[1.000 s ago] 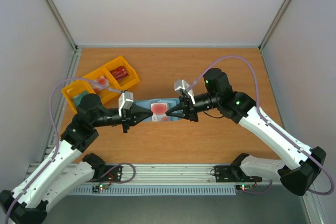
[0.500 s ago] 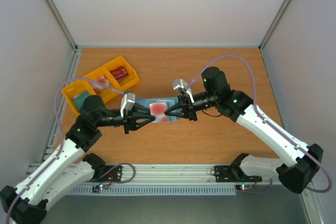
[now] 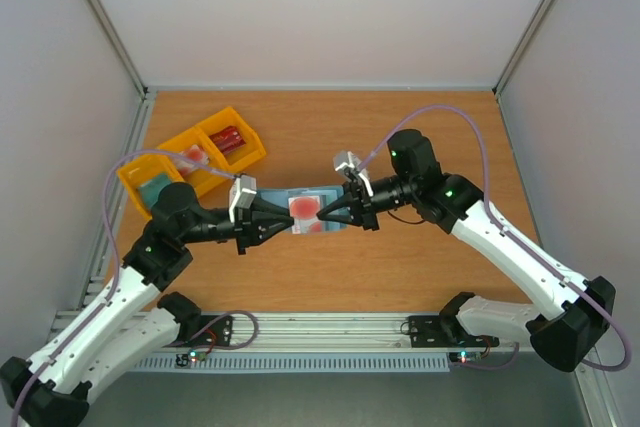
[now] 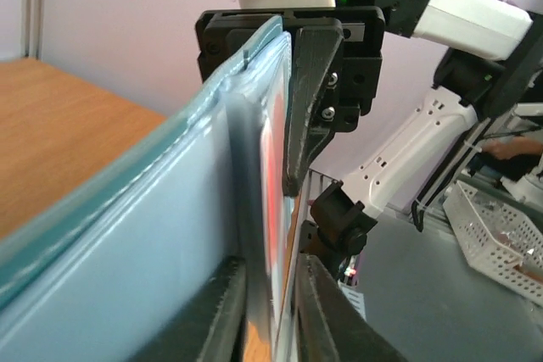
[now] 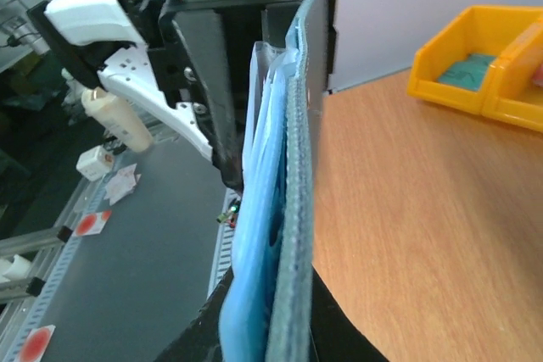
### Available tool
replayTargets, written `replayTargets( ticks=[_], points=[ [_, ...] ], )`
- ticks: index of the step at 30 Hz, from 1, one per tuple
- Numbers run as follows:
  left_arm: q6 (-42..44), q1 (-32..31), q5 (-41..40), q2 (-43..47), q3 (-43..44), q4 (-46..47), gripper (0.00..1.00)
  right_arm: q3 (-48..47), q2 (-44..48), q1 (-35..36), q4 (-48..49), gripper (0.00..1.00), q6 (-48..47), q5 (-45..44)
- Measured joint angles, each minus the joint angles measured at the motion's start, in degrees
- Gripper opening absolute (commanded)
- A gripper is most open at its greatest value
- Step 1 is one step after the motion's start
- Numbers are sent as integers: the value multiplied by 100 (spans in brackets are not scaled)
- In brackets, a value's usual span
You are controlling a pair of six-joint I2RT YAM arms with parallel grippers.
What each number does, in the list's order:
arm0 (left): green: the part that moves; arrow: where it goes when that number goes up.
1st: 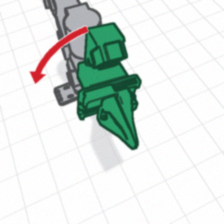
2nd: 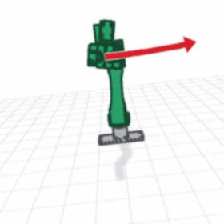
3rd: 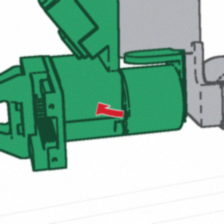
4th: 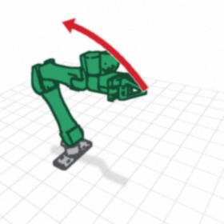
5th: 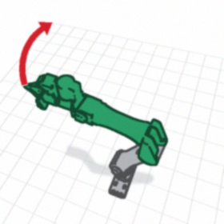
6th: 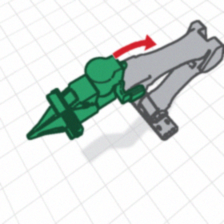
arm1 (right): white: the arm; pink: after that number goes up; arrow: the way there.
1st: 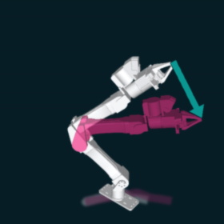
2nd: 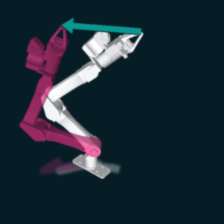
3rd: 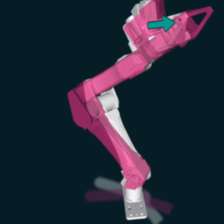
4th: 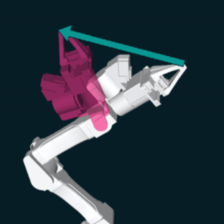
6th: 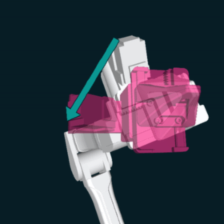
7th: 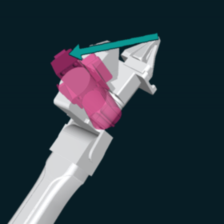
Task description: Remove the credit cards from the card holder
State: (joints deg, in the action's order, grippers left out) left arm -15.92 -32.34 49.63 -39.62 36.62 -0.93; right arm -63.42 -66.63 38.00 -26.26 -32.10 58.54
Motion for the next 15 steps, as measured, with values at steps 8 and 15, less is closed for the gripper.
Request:
replayTargets(
  ticks=[8, 15],
  points=[
    [-186, 31, 0, -70, -13, 184, 21, 59, 72, -151, -7, 1, 61, 109],
    [-289, -87, 4, -302, -11, 422, 12, 59, 103, -160, 35, 1, 146, 109]
  ],
)
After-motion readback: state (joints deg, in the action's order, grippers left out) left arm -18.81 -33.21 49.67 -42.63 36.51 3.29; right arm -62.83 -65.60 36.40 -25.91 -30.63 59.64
